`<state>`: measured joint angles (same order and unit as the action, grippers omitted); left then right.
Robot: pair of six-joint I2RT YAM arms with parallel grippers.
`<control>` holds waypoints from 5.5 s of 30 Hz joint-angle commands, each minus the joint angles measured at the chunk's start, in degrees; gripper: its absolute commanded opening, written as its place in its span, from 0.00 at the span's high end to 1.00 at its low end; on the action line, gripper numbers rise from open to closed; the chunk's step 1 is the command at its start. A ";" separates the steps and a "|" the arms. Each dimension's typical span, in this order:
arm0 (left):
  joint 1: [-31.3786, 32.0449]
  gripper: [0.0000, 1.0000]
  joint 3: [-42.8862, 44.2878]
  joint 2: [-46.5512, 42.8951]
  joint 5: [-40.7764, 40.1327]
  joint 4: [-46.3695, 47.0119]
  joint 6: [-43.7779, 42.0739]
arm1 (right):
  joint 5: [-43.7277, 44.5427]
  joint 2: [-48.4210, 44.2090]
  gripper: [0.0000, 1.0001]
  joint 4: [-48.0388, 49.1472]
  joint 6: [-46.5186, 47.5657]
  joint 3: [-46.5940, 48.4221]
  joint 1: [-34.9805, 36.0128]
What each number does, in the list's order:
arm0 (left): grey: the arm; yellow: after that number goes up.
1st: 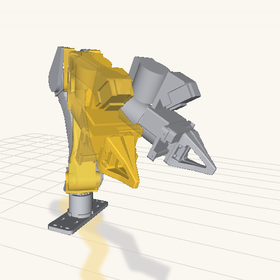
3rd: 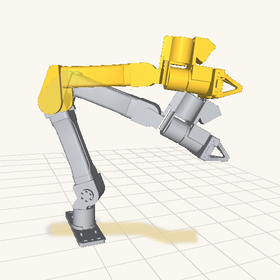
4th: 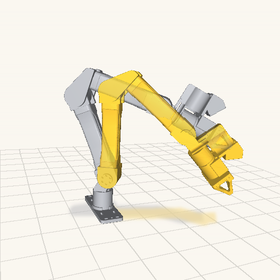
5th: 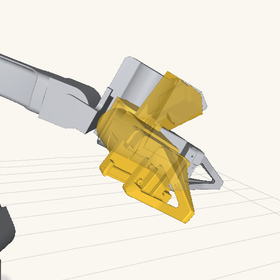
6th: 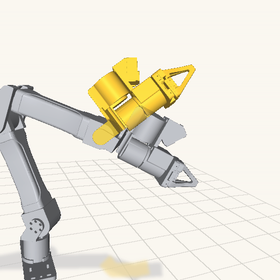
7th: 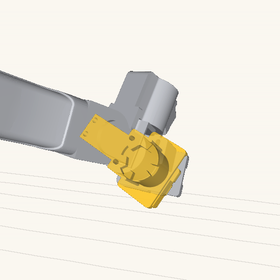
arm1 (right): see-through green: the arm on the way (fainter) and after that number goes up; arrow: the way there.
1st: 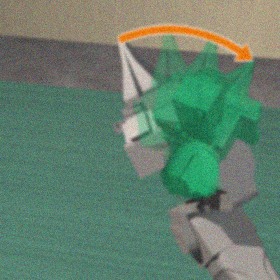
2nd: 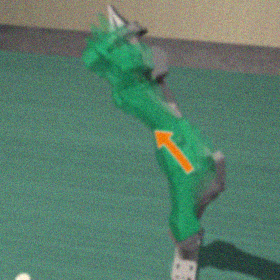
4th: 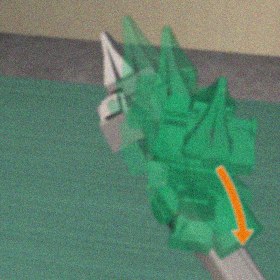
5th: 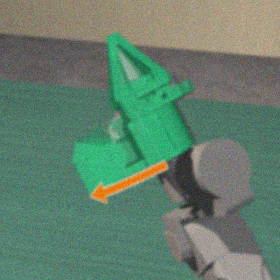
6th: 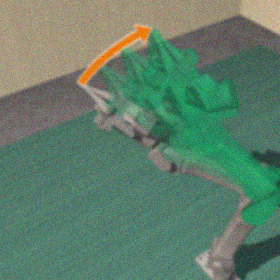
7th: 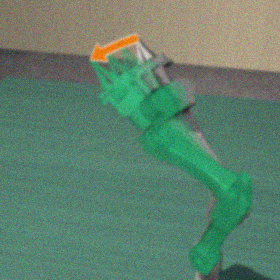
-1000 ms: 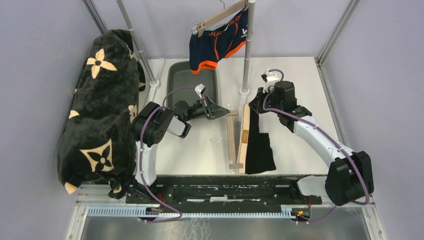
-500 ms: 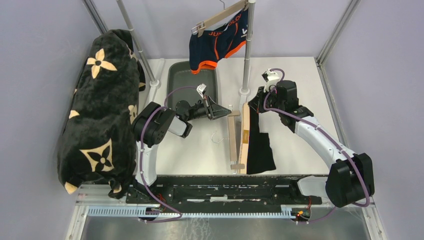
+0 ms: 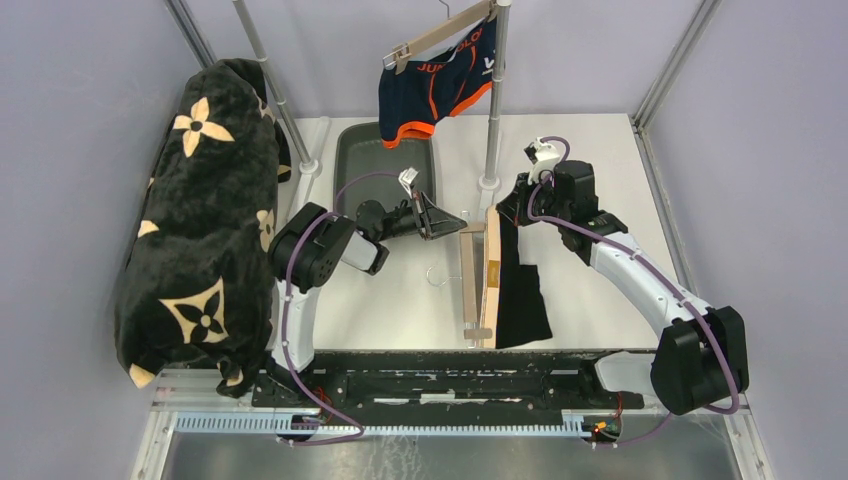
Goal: Clip the underwear to the hanger
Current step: Clamp the underwear onto the hanger, then place the hanger at the clothesline.
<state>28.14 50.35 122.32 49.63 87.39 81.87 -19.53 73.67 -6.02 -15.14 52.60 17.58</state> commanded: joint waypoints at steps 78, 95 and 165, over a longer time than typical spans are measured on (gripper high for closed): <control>4.82 0.49 4.47 -1.40 1.71 11.74 0.31 | -0.42 -1.87 0.99 2.37 1.56 4.45 -1.07; 5.67 0.68 6.00 -0.24 0.31 11.71 1.15 | -1.22 -0.27 0.67 1.80 0.30 5.82 -1.01; 3.89 0.37 12.25 3.12 -7.78 3.26 5.46 | 51.67 -4.99 0.80 -11.99 -5.65 -3.92 29.00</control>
<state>32.60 60.05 126.28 42.17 83.88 83.94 29.89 72.25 -20.23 -19.97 46.72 46.50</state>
